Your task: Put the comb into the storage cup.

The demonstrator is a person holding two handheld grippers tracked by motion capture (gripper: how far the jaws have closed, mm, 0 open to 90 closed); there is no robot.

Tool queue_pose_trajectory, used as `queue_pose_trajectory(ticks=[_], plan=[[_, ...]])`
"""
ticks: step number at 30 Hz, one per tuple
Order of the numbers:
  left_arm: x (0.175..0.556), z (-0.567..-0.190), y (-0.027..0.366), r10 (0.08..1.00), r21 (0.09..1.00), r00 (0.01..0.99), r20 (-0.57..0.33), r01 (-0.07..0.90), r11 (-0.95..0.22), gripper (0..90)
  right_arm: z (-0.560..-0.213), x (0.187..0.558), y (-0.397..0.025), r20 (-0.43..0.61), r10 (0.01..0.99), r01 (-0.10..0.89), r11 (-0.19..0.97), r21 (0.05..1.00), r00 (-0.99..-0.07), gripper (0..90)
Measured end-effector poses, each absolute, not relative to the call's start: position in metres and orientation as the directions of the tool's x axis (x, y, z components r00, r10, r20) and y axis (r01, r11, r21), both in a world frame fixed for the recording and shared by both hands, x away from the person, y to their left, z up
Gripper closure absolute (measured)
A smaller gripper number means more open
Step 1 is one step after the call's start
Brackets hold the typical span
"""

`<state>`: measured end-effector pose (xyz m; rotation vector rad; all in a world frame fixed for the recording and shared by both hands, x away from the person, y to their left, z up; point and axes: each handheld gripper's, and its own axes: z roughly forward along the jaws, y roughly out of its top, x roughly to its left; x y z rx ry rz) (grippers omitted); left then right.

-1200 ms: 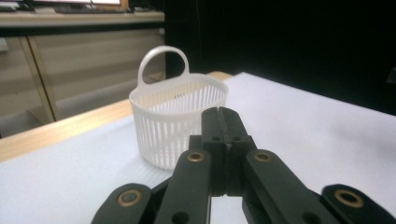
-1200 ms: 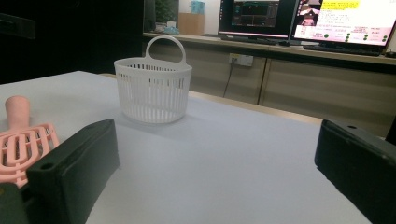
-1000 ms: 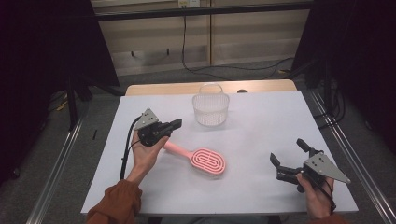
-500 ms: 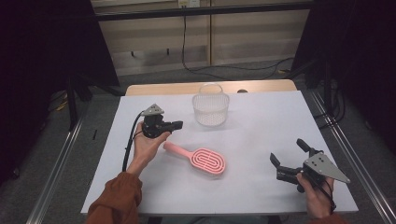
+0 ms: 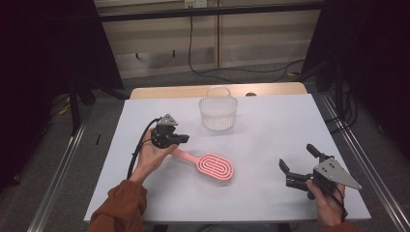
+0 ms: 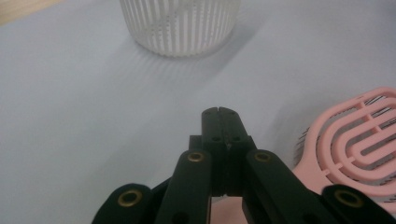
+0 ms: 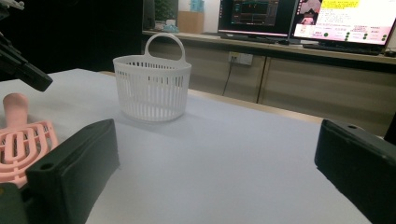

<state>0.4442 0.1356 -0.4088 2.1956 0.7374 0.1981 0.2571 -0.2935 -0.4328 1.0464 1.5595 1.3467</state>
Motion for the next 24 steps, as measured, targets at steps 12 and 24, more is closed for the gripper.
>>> queue_pose_trajectory(ticks=[12,24], plan=[[0.445,-0.417,0.137,0.562,0.672,0.823,-0.086,0.464,-0.576,90.0,-0.433,0.257,-0.293,-0.058,0.941,0.082,0.090,0.993,-0.333,0.0],[0.444,-0.424,0.142,0.577,0.632,0.813,-0.085,0.491,-0.599,90.0,-0.433,0.257,-0.293,-0.060,0.941,0.083,0.093,0.992,-0.332,0.0]])
